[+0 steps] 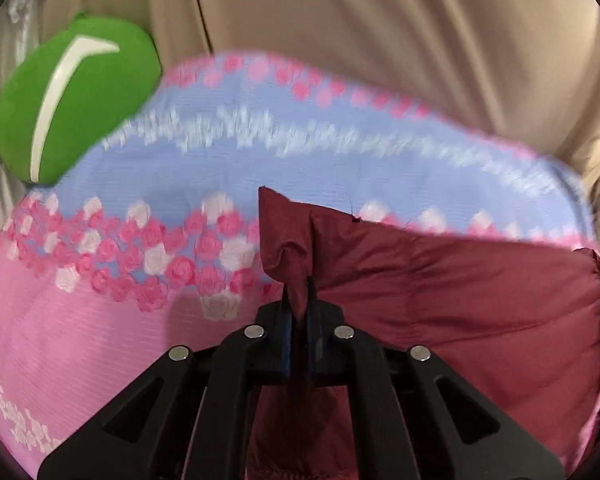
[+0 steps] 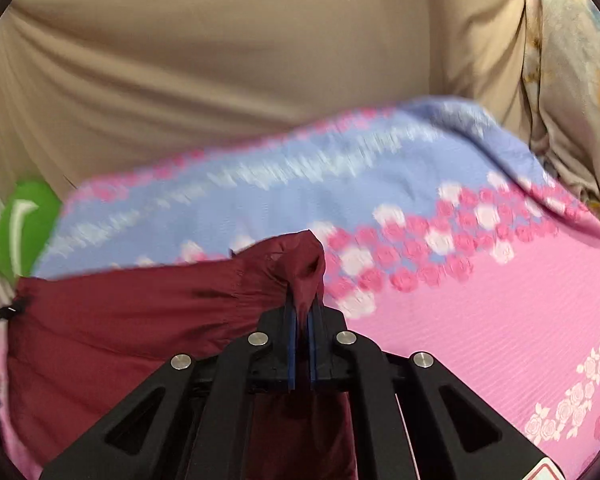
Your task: Fold large clothes
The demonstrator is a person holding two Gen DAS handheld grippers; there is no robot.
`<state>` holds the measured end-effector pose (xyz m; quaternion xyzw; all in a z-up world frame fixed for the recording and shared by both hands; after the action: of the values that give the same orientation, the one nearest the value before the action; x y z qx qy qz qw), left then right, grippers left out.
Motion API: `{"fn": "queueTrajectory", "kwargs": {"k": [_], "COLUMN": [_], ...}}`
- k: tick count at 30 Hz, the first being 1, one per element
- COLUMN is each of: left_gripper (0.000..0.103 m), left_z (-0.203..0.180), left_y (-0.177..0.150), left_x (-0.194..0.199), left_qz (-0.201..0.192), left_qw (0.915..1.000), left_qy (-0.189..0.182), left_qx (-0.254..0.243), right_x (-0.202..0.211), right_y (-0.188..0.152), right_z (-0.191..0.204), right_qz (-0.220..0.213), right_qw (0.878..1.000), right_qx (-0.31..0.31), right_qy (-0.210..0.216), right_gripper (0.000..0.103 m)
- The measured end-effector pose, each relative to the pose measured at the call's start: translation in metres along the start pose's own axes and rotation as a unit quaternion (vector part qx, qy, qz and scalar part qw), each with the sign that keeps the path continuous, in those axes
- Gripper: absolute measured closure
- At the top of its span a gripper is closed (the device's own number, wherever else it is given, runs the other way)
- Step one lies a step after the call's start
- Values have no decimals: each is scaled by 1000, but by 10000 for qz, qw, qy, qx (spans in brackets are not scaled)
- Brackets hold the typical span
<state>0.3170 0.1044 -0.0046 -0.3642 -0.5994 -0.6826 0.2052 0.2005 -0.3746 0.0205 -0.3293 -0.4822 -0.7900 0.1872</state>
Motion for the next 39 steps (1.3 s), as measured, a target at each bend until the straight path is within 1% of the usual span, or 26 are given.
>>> {"fn": "queueTrajectory", "kwargs": {"k": [1,3,4,6,8,9,11,13,14,15,17,18,19,20,22,23,25,29,30,33,34,35,36,37,38,39], "left_gripper": [99,98,98,95,93,90,84,75,66,62,62,62,62,62,61,61,61,61,61,61,61,61,60,60,60,60], "left_z": [0,0,-1,-2,2,4,-4,-31,-47,-71,-117,-142,-157,-173,-179,-177,-157,-117,-106,-84,-83,-82,-82,-84,-87,-89], "left_y": [-11,-31,-35,-36,-35,-33,-26,-20,-19,-21,-30,-41,-49,-61,-77,-83,-96,-110,-118,-130,-132,-134,-135,-136,-136,-136], "left_x": [-23,-57,-61,-56,-42,-26,10,45,57,66,68,62,56,48,36,33,36,44,47,52,52,52,52,52,52,51], "left_qz": [297,625,522,425,301,146,-200,-588,-705,-764,-618,-410,-263,-77,119,174,230,339,392,446,456,472,489,491,490,478], "left_qw": [9995,9978,9981,9972,9960,9953,9950,9951,9949,9949,9933,9911,9892,9870,9871,9878,9909,9953,9961,9969,9970,9973,9973,9970,9967,9962], "left_qy": [118,222,311,604,845,953,978,775,631,351,-226,-575,-760,-882,-777,-727,-588,-204,-102,272,293,281,312,366,426,501], "left_qx": [3,14,-3,-123,-33,2,45,-196,-354,-561,-946,-1130,-1227,-1340,-1392,-1369,-1189,-886,-783,-591,-547,-495,-461,-467,-494,-526], "right_x": [-21,-63,-68,-57,-32,-16,13,38,45,49,47,44,42,41,39,36,36,40,43,47,48,50,56,61,65,70], "right_y": [-10,-35,-39,-32,-20,-15,-11,-16,-24,-40,-77,-95,-113,-134,-155,-159,-158,-145,-142,-140,-141,-140,-136,-131,-127,-123], "right_z": [-6,-24,-26,-27,-28,-24,-12,19,38,66,115,134,151,168,173,167,136,53,25,-31,-39,-44,-45,-40,-34,-19], "right_qz": [298,889,915,767,406,215,-31,-113,-92,38,446,673,872,1044,1085,1069,1048,1040,988,932,939,906,758,599,515,436], "right_qw": [9994,9942,9942,9950,9965,9973,9989,9998,9992,9969,9884,9827,9765,9689,9654,9665,9734,9887,9927,9956,9954,9953,9957,9963,9972,9986], "right_qx": [6,-46,-115,-180,-273,-280,-153,167,339,573,955,1117,1276,1478,1739,1812,1637,788,511,-60,-189,-254,-228,-175,-167,-181], "right_qy": [-156,-608,-548,-616,-674,-641,-436,-11,202,533,1097,1313,1504,1690,1609,1468,1210,734,472,-14,-101,-240,-480,-583,-517,-241], "right_gripper": [100,100,100,99,93,90,89,89,89,89,89,89,89,89,90,90,92,99,100,102,102,98,92,86,86,86]}}
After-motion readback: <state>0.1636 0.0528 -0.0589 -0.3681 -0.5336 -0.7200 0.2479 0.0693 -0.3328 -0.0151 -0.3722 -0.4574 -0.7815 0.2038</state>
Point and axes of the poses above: each gripper's, at about its wrist camera, not at the fingertips, and x roughly against the way its jaws point, z to its left, y to its top, the point moved 6 cm from there along -x, roughly the way its jaws point, and after that the axes turned 9 degrees about -x, right-handed, at the moved point
